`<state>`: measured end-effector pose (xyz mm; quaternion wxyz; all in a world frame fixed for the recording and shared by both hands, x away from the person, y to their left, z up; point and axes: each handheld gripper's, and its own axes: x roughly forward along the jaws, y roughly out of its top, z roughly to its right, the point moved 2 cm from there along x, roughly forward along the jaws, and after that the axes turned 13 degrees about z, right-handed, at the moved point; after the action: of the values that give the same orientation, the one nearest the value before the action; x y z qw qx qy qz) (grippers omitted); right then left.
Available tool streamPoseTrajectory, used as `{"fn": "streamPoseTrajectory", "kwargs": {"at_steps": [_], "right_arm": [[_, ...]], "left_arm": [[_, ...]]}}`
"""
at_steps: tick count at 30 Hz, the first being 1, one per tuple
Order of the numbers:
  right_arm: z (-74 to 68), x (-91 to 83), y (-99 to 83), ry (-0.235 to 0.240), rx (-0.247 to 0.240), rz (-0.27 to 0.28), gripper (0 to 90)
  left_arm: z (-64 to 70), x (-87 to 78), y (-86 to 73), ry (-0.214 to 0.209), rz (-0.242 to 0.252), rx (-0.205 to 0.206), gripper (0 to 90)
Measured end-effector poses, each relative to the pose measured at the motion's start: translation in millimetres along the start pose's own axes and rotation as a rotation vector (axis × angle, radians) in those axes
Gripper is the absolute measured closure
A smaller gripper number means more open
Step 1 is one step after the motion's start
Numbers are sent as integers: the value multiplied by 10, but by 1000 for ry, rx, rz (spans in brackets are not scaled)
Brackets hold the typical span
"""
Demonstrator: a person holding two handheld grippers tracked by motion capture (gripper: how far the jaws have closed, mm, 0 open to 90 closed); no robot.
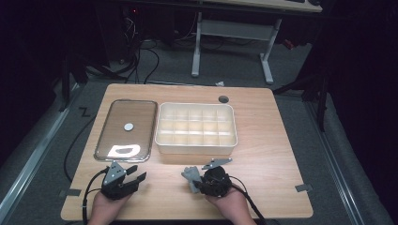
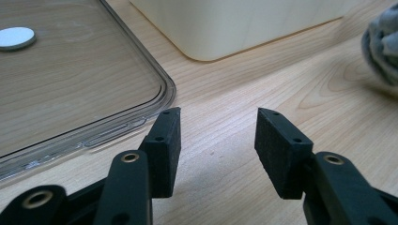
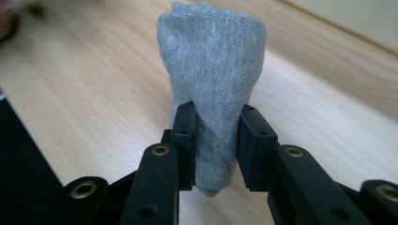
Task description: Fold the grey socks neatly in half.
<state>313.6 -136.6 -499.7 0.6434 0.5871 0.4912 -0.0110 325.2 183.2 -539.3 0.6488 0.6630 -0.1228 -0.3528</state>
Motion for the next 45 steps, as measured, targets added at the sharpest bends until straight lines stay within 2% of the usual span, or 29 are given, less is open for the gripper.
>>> {"fn": "streamPoseTrajectory", "kwargs": {"at_steps": [5, 11, 17, 19, 23, 26, 29, 33, 35, 38, 40, 41, 45], "right_arm": [[157, -135, 7, -50, 4, -39, 716], [368, -312, -10, -121, -15, -98, 715], [534, -469, 8, -189, -24, -192, 715], [595, -508, 16, -215, -1, -216, 714], [696, -581, 29, -214, 50, -243, 711], [736, -615, 53, -239, 46, -265, 712], [744, -632, 76, -265, 41, -279, 714], [712, -680, 141, -266, 30, -256, 713], [707, -714, 186, -295, 4, -243, 713], [721, -743, 246, -291, -12, -243, 713], [727, -745, 265, -289, 5, -254, 712], [742, -739, 273, -283, -9, -256, 712], [755, -717, 286, -265, -9, -268, 711]], "left_arm": [[0, -2, 3, -5, -4, -5, 529], [-2, 4, -4, -7, -6, -4, 524], [-4, 10, -7, -9, -14, 3, 521], [-10, 15, -10, -6, -14, 5, 518], [-33, 30, 2, -9, -13, -10, 516], [-22, 60, 12, -16, -11, -10, 514], [15, 73, 10, -23, -18, 8, 513], [36, 83, 14, -25, -9, 8, 511], [28, 93, 9, -24, -18, 10, 506], [17, 93, 11, -25, -19, 9, 501], [12, 100, 31, -33, -7, -1, 500], [17, 107, 32, -34, -5, -1, 499], [28, 107, 5, -40, -28, 22, 491]]}}
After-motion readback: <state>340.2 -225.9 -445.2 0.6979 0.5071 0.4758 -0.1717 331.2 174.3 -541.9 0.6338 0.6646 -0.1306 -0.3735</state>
